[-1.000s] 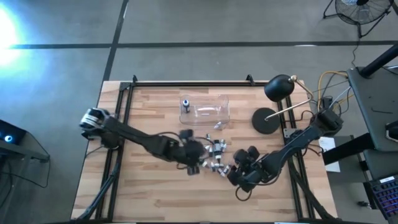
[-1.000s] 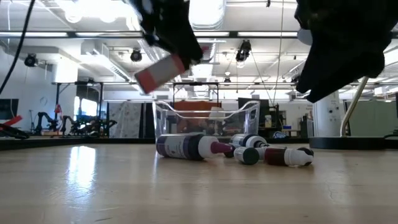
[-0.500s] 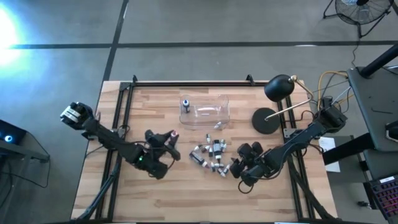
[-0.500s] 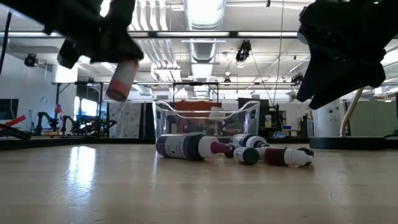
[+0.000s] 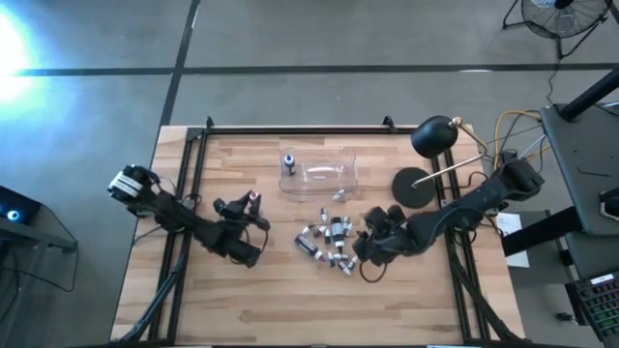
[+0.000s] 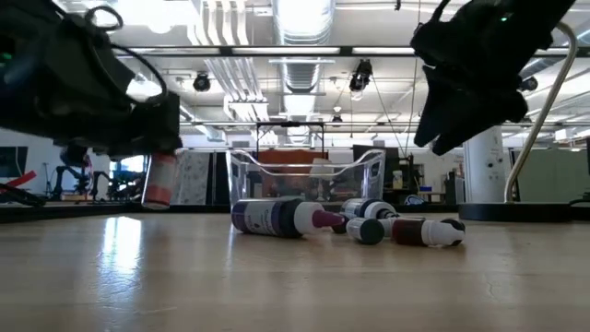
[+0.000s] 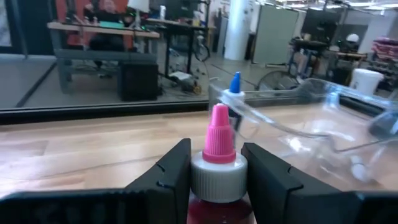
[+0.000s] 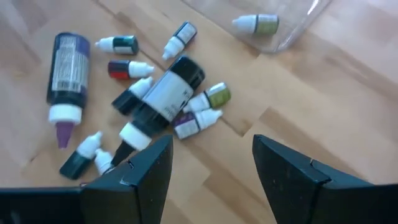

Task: Pick & Place food coloring
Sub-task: Put the large pink food coloring bottle into the transparent bin

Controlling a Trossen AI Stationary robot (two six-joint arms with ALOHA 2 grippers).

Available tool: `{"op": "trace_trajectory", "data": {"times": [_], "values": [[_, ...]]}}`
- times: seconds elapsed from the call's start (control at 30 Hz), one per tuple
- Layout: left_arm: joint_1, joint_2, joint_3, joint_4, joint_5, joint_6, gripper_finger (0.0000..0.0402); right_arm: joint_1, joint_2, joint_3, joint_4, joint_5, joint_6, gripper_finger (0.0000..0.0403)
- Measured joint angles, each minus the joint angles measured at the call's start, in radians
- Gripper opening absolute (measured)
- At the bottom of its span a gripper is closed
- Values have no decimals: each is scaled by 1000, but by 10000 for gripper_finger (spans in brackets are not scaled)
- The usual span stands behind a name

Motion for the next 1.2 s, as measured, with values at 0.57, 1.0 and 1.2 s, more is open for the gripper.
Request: {"op": "trace_trajectory", "data": {"times": [0.57,1.0,1.2], "values": [[26,144,22,23,-21,-29,105,-73,0,-10,3,-51,-118,214],[22,137,43,23,27,-23,121,-72,0,-35,1,-92,-99,214],[8,137,52,22,133,12,161,-72,0,-35,2,-92,-99,214]]}}
